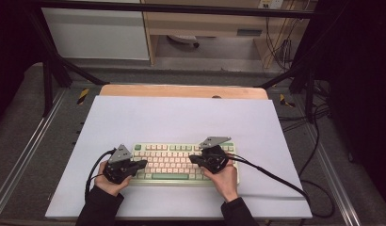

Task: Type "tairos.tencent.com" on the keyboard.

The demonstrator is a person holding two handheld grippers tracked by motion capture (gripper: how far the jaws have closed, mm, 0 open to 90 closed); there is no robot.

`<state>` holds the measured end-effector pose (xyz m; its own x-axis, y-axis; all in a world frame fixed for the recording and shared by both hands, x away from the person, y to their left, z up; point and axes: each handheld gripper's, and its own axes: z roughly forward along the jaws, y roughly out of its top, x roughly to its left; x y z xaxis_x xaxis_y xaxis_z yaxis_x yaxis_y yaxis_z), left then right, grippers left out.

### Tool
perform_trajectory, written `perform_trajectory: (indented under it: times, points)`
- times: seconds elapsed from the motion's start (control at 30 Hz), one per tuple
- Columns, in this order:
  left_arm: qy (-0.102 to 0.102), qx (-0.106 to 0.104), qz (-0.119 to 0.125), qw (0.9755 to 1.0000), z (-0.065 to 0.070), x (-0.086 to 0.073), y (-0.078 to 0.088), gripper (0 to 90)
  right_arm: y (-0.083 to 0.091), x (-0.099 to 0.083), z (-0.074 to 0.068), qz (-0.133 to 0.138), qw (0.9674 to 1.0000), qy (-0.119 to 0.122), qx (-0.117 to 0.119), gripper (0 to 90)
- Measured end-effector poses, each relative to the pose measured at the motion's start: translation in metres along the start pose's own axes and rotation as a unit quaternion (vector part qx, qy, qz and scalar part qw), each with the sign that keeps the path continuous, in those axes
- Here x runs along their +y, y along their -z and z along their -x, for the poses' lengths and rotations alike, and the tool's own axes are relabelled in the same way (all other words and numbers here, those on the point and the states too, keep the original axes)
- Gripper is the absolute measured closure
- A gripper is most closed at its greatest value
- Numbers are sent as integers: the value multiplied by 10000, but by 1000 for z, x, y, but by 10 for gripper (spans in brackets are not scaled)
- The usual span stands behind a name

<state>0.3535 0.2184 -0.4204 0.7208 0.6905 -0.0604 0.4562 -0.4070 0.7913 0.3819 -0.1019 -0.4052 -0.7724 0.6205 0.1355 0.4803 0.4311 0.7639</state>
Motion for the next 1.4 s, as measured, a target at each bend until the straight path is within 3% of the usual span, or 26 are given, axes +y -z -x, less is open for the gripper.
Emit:
perform_trajectory:
  times: [0.9,1.4]
  points:
    - [-46,28,-62,10000,8,6,-12,899,33,-21,7,50,9999,-84,-23,900]
    - [-55,101,-142,9998,6,4,-22,899,33,-34,5,32,9999,-125,72,900]
